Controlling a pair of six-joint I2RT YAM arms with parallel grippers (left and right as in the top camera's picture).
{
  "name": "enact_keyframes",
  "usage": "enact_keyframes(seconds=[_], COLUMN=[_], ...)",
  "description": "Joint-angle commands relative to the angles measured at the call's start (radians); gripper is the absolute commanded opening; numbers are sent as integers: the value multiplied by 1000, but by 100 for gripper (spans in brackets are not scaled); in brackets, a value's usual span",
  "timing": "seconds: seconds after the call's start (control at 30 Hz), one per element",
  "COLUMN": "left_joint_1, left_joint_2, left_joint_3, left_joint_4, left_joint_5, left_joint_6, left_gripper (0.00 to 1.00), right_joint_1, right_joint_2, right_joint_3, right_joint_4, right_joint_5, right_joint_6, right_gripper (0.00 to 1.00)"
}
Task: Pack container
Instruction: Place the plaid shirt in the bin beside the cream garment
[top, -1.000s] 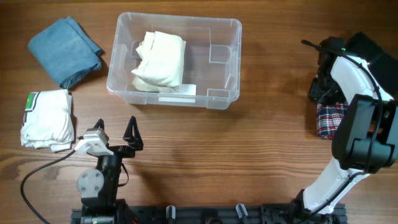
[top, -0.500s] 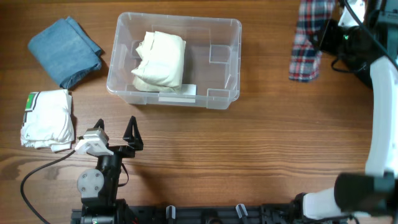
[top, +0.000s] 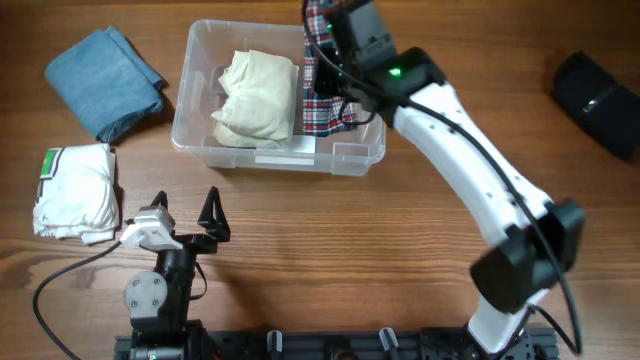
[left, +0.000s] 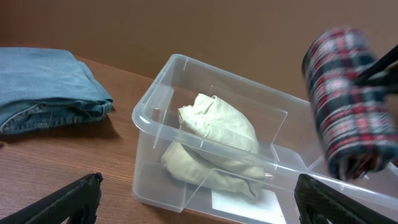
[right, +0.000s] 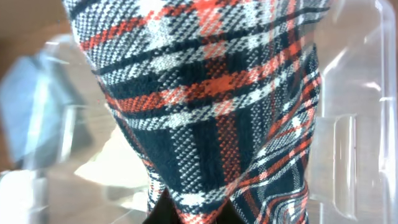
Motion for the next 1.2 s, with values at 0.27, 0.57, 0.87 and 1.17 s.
enact_keyframes(seconds=[0.27,0.57,0.87,1.17], left_joint_1=[8,8,8,8], left_joint_2=[-9,-9,-9,-9], left_joint_3=[-5,-5,-5,-5], left_joint_4=[-5,-5,-5,-5], left_joint_5=[2,2,2,2], left_joint_6=[9,9,9,9], left_gripper=[100,100,100,100], right_joint_1=[-3,-2,-2,-2], right_joint_2=[148,111,168,332], right_joint_3=[24,24,22,22], right_joint_4=[-9,29,164,122], right_joint_5=[35,28,145,99], right_joint_6=[77,-174,-366,-370], right_gripper=[53,63,4,4])
